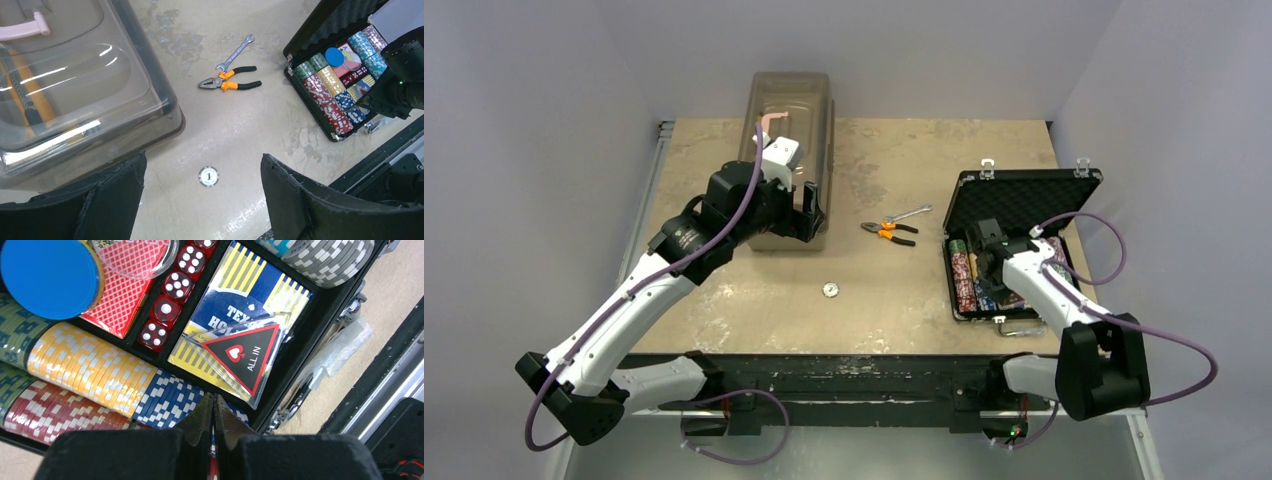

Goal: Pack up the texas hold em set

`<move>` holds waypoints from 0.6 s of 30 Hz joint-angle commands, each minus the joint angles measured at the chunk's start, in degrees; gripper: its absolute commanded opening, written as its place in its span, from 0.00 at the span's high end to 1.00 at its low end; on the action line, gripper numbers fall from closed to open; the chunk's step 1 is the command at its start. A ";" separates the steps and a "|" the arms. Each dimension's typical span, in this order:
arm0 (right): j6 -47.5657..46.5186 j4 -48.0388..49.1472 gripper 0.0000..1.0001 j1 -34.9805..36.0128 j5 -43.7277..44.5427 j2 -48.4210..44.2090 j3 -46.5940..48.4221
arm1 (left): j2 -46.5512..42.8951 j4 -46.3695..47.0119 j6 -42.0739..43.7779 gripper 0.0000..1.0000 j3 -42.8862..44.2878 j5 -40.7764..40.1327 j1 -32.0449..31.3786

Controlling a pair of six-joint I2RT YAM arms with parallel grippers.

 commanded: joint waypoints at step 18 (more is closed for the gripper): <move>-35.99 37.50 0.12 10.82 -37.58 -31.80 -9.96 | 2.22 2.86 0.84 0.16 -0.27 3.65 0.20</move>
